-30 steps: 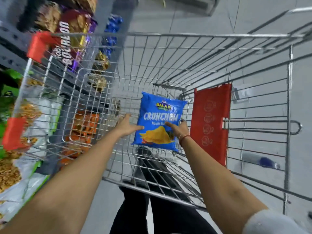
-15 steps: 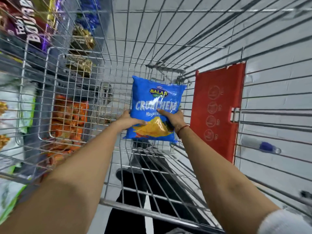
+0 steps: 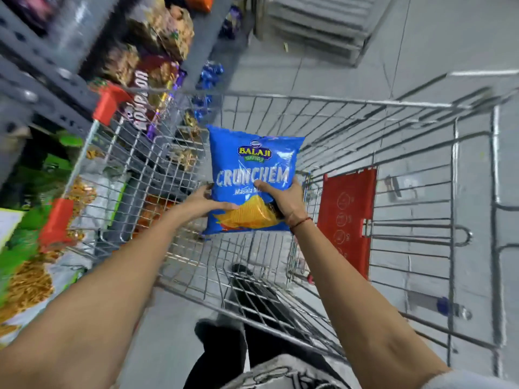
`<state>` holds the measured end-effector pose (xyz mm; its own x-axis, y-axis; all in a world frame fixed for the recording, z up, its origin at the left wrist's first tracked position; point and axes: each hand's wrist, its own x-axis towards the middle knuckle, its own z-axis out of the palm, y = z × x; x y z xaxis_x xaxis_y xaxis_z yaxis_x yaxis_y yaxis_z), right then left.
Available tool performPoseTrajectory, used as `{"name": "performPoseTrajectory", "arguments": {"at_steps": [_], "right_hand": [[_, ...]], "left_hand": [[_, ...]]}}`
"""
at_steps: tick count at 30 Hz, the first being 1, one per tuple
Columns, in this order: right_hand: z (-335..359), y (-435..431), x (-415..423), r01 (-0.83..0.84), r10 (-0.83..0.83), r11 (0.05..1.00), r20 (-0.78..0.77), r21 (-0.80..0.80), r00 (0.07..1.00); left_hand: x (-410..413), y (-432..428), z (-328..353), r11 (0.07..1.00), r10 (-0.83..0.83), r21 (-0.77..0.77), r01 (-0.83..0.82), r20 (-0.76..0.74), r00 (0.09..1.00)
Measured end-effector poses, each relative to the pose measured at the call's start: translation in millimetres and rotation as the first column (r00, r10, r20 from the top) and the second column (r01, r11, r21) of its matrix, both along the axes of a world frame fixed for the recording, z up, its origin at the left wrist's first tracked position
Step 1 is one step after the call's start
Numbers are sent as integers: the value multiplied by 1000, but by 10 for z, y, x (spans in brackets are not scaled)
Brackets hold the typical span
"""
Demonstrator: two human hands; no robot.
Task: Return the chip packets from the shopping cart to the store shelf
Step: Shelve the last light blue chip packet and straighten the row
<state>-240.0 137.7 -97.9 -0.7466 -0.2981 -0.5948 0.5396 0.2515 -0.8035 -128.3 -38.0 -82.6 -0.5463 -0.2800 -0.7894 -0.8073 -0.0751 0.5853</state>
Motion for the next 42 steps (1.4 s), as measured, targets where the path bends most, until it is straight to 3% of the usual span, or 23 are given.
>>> {"name": "performPoseTrajectory", "arguments": {"at_steps": [9, 15, 20, 25, 32, 42], "right_hand": [[1470, -767, 38, -198, 141, 964, -290, -177, 947], [2720, -1291, 302, -345, 139, 867, -490, -359, 860], [3743, -1672, 801, -475, 137, 743, -587, -472, 798], [4655, -1877, 1359, -588, 135, 570, -640, -574, 756], [5735, -2209, 2275, -727, 155, 257, -715, -637, 682], [6147, -2798, 3851, -845, 260, 69, -808, -531, 529]], "left_hand": [[336, -580, 1435, 976, 136, -108, -187, -367, 920], [831, -791, 2692, 900, 234, -131, -416, -661, 713], [1438, -953, 3608, 809, 174, -206, -550, -810, 560], [2093, -926, 4505, 709, 91, -253, -658, -892, 442], [3147, -863, 5562, 489, -27, -297, -821, -945, 325], [4695, -768, 5829, 233, 57, -185, -955, -978, 203]]}}
